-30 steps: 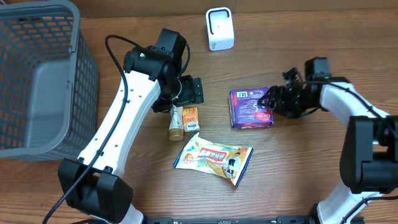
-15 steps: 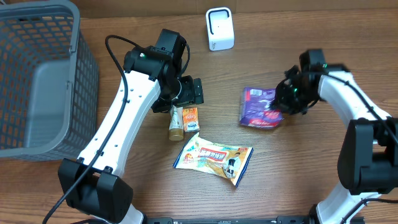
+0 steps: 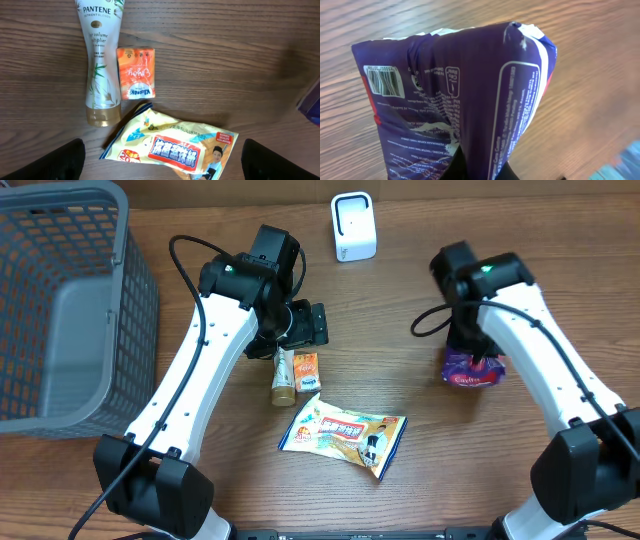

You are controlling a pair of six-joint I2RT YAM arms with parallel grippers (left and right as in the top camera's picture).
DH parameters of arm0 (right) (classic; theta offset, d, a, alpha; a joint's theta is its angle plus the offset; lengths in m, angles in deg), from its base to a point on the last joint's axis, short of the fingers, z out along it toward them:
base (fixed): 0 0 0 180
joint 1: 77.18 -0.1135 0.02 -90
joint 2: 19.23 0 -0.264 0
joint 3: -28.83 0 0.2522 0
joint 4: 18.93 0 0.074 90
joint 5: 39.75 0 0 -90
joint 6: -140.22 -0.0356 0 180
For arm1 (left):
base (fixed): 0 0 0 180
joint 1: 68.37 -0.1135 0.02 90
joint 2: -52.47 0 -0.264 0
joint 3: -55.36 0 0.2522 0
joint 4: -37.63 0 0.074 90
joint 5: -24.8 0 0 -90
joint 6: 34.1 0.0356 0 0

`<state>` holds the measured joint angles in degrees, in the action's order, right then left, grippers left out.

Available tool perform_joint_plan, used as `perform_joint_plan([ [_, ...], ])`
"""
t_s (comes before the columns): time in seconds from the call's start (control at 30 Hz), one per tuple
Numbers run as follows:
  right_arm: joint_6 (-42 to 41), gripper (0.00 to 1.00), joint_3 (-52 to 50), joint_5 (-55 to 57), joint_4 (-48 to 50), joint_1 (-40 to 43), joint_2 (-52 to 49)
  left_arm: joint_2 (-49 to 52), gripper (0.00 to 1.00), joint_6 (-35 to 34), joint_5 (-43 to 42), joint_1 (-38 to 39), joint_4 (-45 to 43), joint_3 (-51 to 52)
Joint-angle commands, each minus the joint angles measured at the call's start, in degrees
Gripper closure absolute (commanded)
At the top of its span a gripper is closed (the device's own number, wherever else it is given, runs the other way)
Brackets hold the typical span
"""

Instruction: Scan the item barcode

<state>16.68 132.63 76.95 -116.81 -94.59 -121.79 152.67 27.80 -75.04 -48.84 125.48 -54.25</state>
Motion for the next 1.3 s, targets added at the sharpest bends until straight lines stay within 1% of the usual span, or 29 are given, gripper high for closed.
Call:
perform_joint_plan([
  [0.0, -6.86, 0.96, -2.49, 6.75, 0.24, -1.18, 0.04, -0.09, 0.08, 1.16, 0.22, 0.11, -0.04, 0.52],
  [0.23, -7.04, 0.96, -8.83, 6.6, 1.77, -2.1, -0.7, -0.09, 0.09, 1.16, 1.4, 0.11, -0.02, 0.52],
  [0.4, -6.99, 0.96, -9.27, 2.08, 4.7, -3.87, -0.7, -0.07, 0.08, 1.16, 1.4, 0.11, 0.0, 0.52],
  [0.53, -6.99, 0.96, -10.36, 0.59, 8.81, -6.86, -1.88, -0.09, 0.08, 1.31, 1.4, 0.11, 0.44, 0.52],
  [0.73, -7.02, 0.96, -10.86, -1.53, 10.73, -13.2, -6.54, -0.09, 0.08, 1.57, 1.4, 0.11, 1.09, 0.52],
  [0.8, -7.02, 0.93, -10.84, -3.19, 11.91, -15.13, -6.67, -0.09, 0.07, 1.6, 1.42, 0.11, 1.07, 0.52],
  [0.9, -7.02, 0.86, -9.81, -4.98, 13.11, -17.66, -6.67, -0.09, 0.07, 1.6, 1.42, 0.11, 1.07, 0.52],
  [1.07, -6.99, 0.82, -4.96, -7.85, 12.81, -20.41, -6.64, -0.09, 0.07, 1.6, 1.42, 0.11, 1.09, 0.52],
  [1.2, -6.95, 0.8, 0.72, -9.22, 10.36, -20.33, -6.64, -0.09, 0.06, 1.68, 1.42, 0.11, 1.09, 0.52],
  [1.27, -4.39, 0.69, 5.6, -9.25, 7.23, -18.78, -6.64, -0.09, 0.05, 2.67, 1.27, 0.11, 1.36, 0.52],
])
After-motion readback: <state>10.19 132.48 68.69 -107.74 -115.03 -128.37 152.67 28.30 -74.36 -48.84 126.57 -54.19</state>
